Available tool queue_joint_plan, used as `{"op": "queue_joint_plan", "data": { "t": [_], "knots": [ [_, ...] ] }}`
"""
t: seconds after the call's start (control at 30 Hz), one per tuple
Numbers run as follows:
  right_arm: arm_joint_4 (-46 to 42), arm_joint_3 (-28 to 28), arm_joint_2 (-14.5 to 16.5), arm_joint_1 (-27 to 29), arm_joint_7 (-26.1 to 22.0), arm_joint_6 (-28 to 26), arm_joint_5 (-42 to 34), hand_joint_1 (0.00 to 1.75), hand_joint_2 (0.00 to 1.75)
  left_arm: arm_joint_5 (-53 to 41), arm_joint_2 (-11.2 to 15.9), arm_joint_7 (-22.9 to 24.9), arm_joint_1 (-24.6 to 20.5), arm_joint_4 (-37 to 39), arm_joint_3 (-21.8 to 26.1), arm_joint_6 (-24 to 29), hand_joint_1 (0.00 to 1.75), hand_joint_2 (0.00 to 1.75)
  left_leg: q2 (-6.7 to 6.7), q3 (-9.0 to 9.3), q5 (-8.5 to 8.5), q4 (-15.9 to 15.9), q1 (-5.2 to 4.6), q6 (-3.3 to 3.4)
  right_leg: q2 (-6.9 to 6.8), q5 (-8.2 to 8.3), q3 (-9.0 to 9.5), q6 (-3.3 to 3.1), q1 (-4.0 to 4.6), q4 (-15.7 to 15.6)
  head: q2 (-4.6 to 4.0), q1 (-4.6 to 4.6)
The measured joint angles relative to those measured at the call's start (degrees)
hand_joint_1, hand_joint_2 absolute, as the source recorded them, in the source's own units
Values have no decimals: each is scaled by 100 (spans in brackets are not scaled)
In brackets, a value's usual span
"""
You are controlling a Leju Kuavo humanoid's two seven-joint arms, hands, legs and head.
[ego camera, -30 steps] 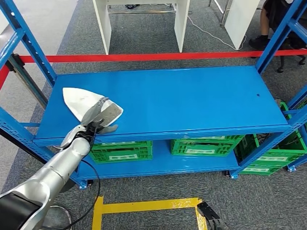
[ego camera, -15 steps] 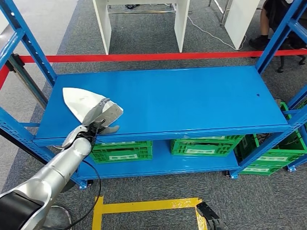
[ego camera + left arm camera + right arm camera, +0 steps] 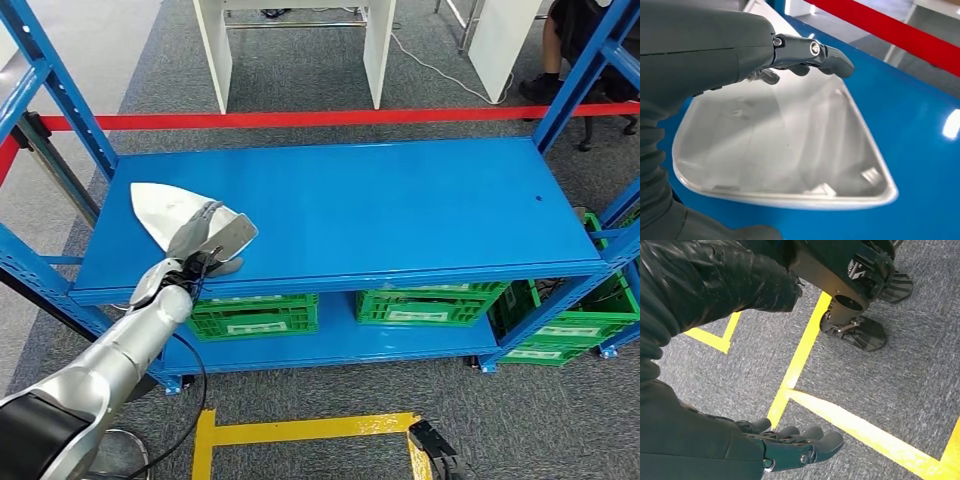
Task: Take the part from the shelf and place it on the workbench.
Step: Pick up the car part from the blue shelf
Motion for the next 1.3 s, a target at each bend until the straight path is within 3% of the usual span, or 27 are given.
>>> {"op": "queue_joint_plan", "data": {
  "t": [0.57,0.67,0.73,0.87,0.93,1.0,1.07,1.3],
  "knots": [
    [0,151,0,-44,29,15,-43,0,175,-306,-9,368,-72,499,125,192,0,175,0,0,0,0,0,0,0,0,0,0,0,1,0,1],
    [0,181,0,-46,34,16,-43,0,175,-305,-7,386,-83,550,128,174,10,175,0,0,0,0,0,0,0,0,0,0,0,1,0,1],
    [0,190,0,-47,37,19,-45,0,175,-308,-6,401,-95,581,136,160,23,175,0,0,0,0,0,0,0,0,1,0,0,1,0,0],
    [0,196,0,-50,38,24,-69,0,175,-337,-4,433,-108,643,169,155,66,175,0,0,0,0,0,0,0,0,1,0,0,1,0,0],
    [0,200,0,-50,38,25,-79,0,175,-366,-2,442,-108,670,194,155,98,175,0,0,0,0,0,0,0,0,1,0,0,1,0,0],
    [0,206,0,-50,38,27,-84,0,175,-392,0,447,-108,690,225,155,148,175,0,0,0,0,0,0,0,0,1,0,0,1,0,0],
    [0,219,0,-50,38,30,-93,0,175,-420,0,448,-111,704,250,155,174,175,0,0,0,0,0,0,0,0,1,0,0,1,0,-1],
    [0,243,0,-54,38,31,-122,0,175,-503,1,448,-199,711,274,166,175,175,-1,5,0,0,0,0,-3,0,6,0,0,1,0,0]
  ]
}}
